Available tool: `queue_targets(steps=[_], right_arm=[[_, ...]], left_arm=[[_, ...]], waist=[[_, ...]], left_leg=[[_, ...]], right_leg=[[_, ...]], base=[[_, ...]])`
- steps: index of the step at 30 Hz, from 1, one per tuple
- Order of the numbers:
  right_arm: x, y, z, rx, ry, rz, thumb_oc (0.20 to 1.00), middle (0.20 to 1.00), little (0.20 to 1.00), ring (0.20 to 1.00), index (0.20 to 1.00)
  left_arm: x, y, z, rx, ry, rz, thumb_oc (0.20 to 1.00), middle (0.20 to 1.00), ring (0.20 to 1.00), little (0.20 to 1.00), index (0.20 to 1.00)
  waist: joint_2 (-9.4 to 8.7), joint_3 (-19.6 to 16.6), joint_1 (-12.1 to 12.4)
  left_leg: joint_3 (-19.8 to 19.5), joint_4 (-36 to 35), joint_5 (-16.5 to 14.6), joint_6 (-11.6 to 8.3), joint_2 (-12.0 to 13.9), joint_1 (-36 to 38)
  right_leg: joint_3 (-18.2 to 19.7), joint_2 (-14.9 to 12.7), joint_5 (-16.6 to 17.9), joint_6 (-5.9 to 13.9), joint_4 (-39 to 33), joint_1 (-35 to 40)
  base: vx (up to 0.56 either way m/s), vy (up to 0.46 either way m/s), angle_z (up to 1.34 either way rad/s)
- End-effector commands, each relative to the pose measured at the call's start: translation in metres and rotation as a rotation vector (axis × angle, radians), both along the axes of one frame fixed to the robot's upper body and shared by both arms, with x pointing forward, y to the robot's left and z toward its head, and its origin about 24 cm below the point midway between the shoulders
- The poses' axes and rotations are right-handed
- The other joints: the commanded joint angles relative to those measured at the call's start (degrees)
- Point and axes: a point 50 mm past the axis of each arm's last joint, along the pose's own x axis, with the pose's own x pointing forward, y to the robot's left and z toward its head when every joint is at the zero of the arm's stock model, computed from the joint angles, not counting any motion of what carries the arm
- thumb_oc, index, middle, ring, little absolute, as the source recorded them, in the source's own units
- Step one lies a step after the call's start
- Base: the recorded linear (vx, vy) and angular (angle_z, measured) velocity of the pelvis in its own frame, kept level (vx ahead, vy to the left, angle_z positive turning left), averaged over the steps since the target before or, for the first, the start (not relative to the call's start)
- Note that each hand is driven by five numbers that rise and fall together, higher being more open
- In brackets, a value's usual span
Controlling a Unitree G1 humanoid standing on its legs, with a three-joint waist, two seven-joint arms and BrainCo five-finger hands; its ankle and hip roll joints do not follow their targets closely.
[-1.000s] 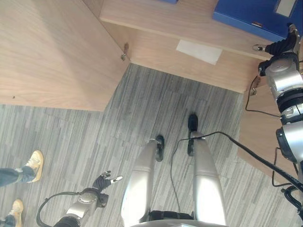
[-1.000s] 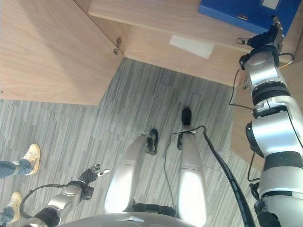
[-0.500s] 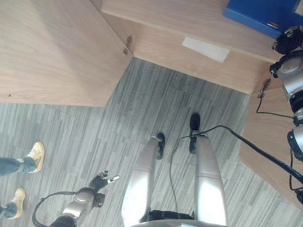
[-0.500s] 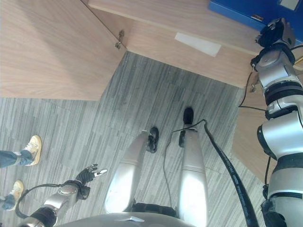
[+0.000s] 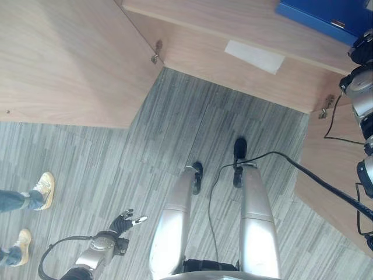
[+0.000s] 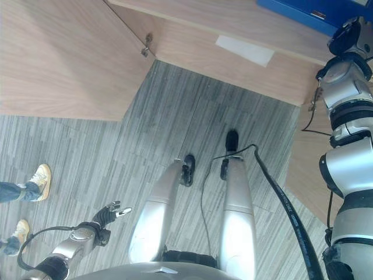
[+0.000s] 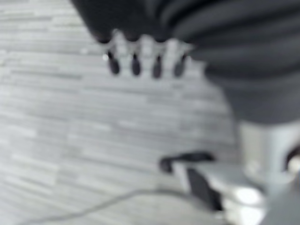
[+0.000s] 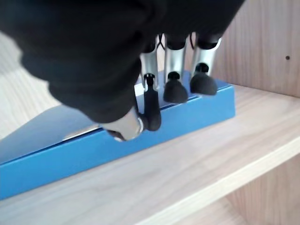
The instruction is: Put the empty folder in the office cabinet
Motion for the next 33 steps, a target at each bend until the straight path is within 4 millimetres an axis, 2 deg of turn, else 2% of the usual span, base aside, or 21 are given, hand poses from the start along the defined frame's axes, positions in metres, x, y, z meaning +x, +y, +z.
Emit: queue_targets(steps=[1,7,9,13,17,18,25,30,33], right_arm=[[-0.017,-0.031,0.017,-0.065,-0.025,-0.105,0.200,0.200,0.200,0.200,0.200],[-0.021,-0.033,0.029,-0.100,-0.053,-0.103,0.200,0.200,0.200,0.200,0.200],[-0.022,-0.030,0.041,-0.155,-0.074,-0.075,0.200,0.200,0.200,0.200,0.200],[-0.025,-0.030,0.043,-0.210,-0.116,-0.065,0.200,0.200,0.200,0.200,0.200],[-0.030,-0.031,0.055,-0.280,-0.179,-0.068,0.200,0.200,0.200,0.200,0.200],[-0.034,-0.033,0.067,-0.346,-0.189,-0.093,0.200,0.200,0.200,0.200,0.200],[-0.053,-0.050,0.087,-0.462,-0.241,-0.236,0.200,0.200,0.200,0.200,0.200],[-0.062,-0.053,0.103,-0.435,-0.292,-0.237,0.200,0.200,0.200,0.200,0.200],[-0.061,-0.051,0.106,-0.414,-0.301,-0.217,0.200,0.200,0.200,0.200,0.200]], left_arm=[[-0.041,0.020,-0.013,0.053,0.117,0.078,1.000,1.000,1.000,1.000,1.000],[-0.039,0.024,-0.011,0.048,0.115,0.107,1.000,1.000,1.000,1.000,1.000],[-0.043,0.029,-0.011,0.061,0.119,0.101,1.000,1.000,1.000,1.000,1.000],[-0.046,0.031,-0.012,0.064,0.113,0.118,1.000,1.000,1.000,1.000,1.000],[-0.048,0.035,-0.011,0.066,0.117,0.121,1.000,1.000,1.000,1.000,1.000],[-0.052,0.038,-0.011,0.076,0.129,0.130,1.000,1.000,1.000,1.000,1.000],[-0.057,0.050,-0.008,0.083,0.120,0.165,1.000,1.000,1.000,1.000,1.000],[-0.056,0.056,-0.005,0.091,0.116,0.169,1.000,1.000,1.000,1.000,1.000],[-0.056,0.054,-0.004,0.089,0.110,0.159,1.000,1.000,1.000,1.000,1.000]], waist=[[0.71,-2.0,1.5],[1.14,-2.0,1.8],[1.34,-2.0,2.2],[1.49,-2.0,2.0],[1.67,-2.0,2.2],[1.86,-2.0,2.2],[2.15,-2.0,2.2],[2.23,-2.0,2.2],[2.27,-2.0,2.2]], left_leg=[[1.9,6.7,2.5,3.80,-0.7,-3.6],[1.8,7.9,2.3,3.76,-0.2,-6.7],[1.9,8.4,2.1,3.78,0.1,-8.0],[1.8,10.2,2.0,3.92,0.2,-9.6],[1.8,11.2,1.1,4.14,0.2,-11.1],[1.9,11.6,1.0,4.15,0.4,-11.8],[1.7,12.5,0.5,4.42,-0.1,-14.1],[1.7,12.6,0.4,4.20,-0.3,-14.9],[1.7,12.3,0.5,3.96,-0.2,-14.6]], right_leg=[[-4.1,1.1,-11.2,-2.39,4.4,4.4],[-4.9,0.6,-12.4,-3.17,7.0,1.6],[-5.7,-0.1,-13.1,-3.45,9.0,0.0],[-5.7,-0.2,-13.7,-3.66,10.9,-1.5],[-5.8,-0.5,-13.8,-3.57,11.7,-2.6],[-6.0,-0.9,-13.9,-3.45,12.5,-3.3],[-5.7,-1.1,-13.7,-3.27,14.0,-5.5],[-5.7,-1.3,-13.1,-2.98,13.7,-6.6],[-5.9,-1.4,-13.0,-3.01,13.2,-6.1]], base=[[0.04,-0.025,-0.01],[0.04,-0.033,0.01],[0.05,-0.015,-0.05],[0.06,-0.032,-0.04],[0.03,-0.014,0.00],[0.04,-0.006,-0.02],[0.02,-0.003,-0.03],[-0.02,0.003,-0.04],[-0.04,0.003,-0.05]])
